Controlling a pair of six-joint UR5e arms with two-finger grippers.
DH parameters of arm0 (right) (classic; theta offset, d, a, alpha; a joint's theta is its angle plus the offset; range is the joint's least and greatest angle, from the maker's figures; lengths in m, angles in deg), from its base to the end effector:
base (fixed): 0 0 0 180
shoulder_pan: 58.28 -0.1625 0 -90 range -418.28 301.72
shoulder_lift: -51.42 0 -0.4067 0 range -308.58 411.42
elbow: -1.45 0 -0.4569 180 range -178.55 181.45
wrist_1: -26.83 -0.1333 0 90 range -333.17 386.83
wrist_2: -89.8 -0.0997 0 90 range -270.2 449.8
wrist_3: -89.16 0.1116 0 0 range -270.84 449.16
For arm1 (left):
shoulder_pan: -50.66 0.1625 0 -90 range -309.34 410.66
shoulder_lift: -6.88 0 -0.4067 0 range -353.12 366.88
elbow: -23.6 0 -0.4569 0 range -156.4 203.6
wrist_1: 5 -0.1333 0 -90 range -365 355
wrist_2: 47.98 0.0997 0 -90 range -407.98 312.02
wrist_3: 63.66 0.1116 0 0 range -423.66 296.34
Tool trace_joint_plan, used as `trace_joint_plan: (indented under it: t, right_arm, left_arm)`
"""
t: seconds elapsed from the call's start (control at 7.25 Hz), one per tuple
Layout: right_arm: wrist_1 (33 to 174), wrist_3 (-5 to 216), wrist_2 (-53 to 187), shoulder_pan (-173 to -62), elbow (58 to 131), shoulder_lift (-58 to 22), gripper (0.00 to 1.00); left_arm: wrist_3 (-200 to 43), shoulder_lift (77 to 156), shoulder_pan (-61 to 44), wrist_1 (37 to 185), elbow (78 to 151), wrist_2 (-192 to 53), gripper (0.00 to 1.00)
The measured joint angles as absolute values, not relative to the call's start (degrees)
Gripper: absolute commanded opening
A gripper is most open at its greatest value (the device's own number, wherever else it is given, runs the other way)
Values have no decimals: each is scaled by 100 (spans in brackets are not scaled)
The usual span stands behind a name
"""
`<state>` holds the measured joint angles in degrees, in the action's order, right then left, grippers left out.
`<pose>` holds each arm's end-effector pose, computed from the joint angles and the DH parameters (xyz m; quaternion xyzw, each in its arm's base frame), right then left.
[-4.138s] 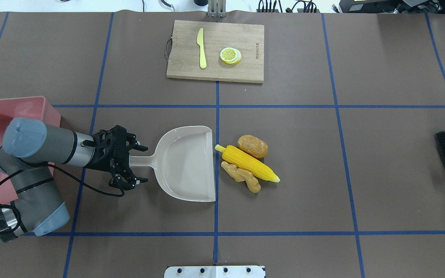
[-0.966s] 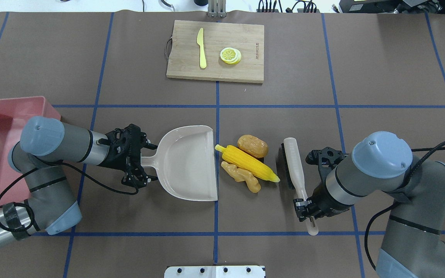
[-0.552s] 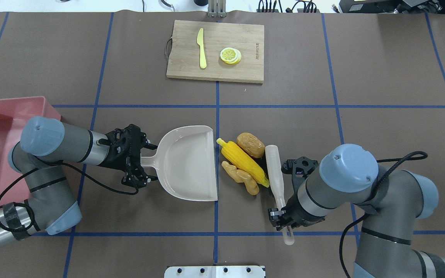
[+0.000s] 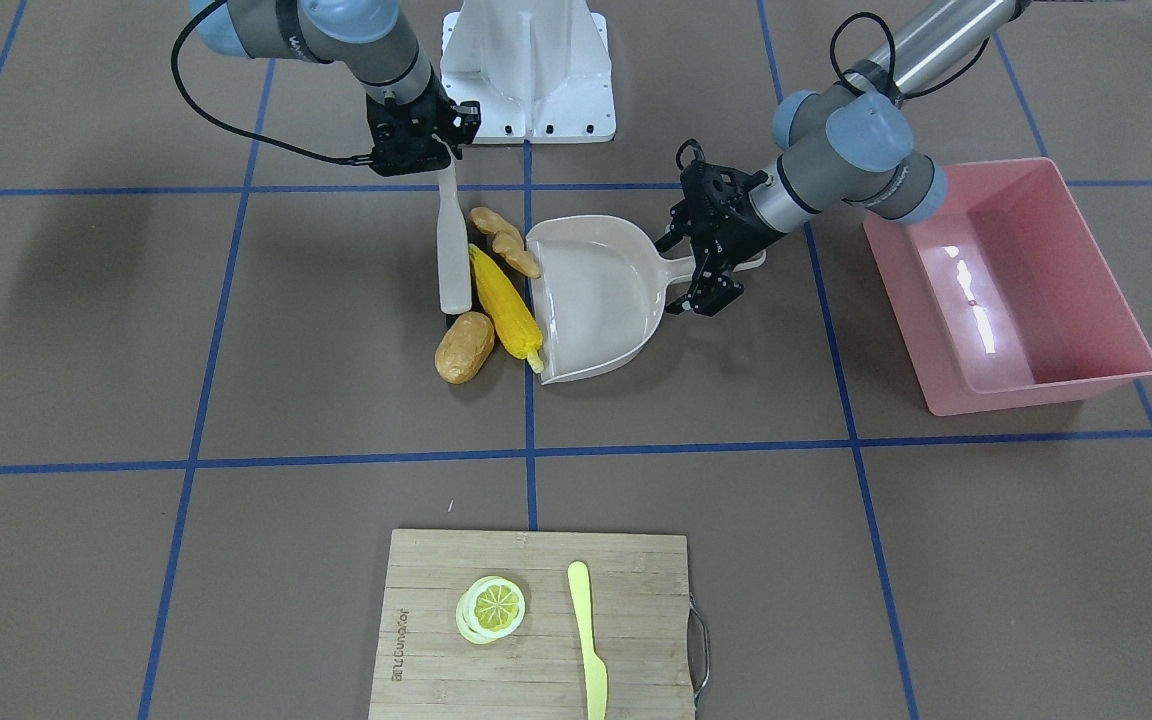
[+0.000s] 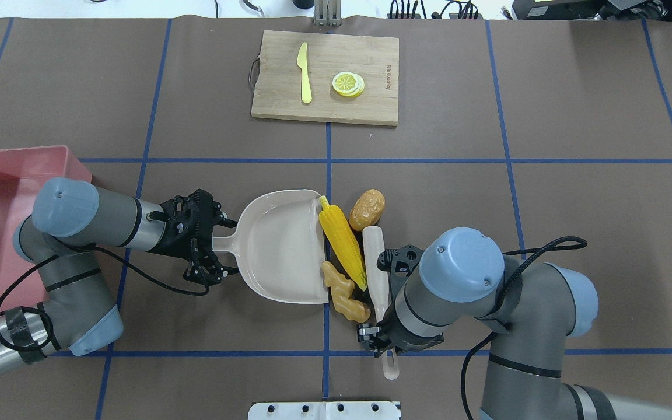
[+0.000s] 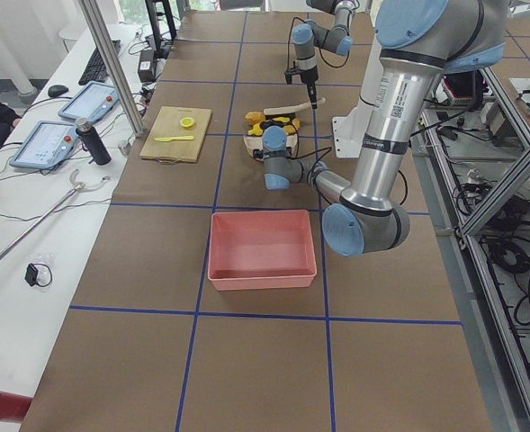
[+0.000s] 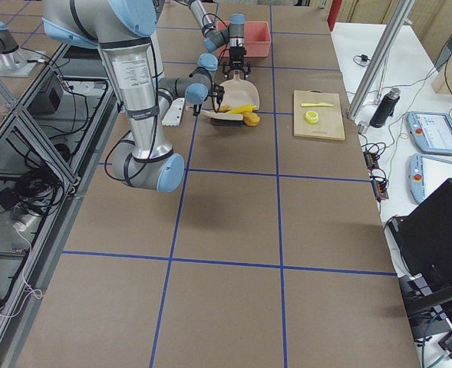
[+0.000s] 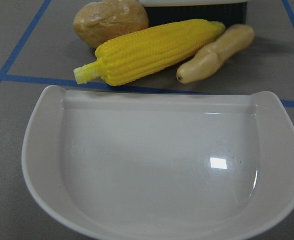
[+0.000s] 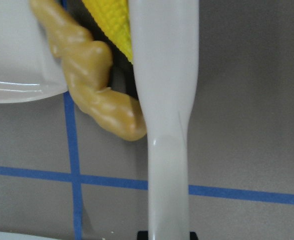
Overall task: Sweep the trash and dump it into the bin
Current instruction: 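Sweep the corn and ginger into the dustpan with the right gripper's brush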
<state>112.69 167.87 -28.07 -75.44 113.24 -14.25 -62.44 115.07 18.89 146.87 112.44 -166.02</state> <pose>-0.5721 -0.2616 0.1902 -0.1101 -0.4531 -0.0571 0.8828 0.5353 -0.4266 0.3362 0.4525 0.4586 0.5051 0.5743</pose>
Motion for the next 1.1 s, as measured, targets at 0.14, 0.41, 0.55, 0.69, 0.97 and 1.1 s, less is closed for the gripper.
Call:
trace_joint_plan:
  t: [0.14, 0.41, 0.55, 0.69, 0.97, 1.1]
  right_arm:
    - [11270, 16861, -2719, -7450, 11213, -1268, 0]
    - [11275, 17030, -2627, -7351, 10919, -880, 0]
    - [11285, 17064, -2613, -7338, 10824, -735, 0]
    - [11341, 17081, -2605, -7334, 10767, -593, 0]
    - [11520, 17089, -2594, -7331, 10619, -261, 0]
    - [11557, 17092, -2590, -7331, 10490, -73, 0]
  left_arm:
    - [-6244, 11507, 1896, 14687, 11241, -16602, 97]
    - [-6241, 11507, 1902, 14687, 11232, -16596, 97]
    - [-6238, 11507, 1902, 14687, 11227, -16578, 97]
    - [-6236, 11507, 1905, 14687, 11220, -16539, 97]
    - [-6235, 11505, 1913, 14693, 11210, -16495, 97]
    - [-6235, 11504, 1916, 14695, 11206, -16490, 97]
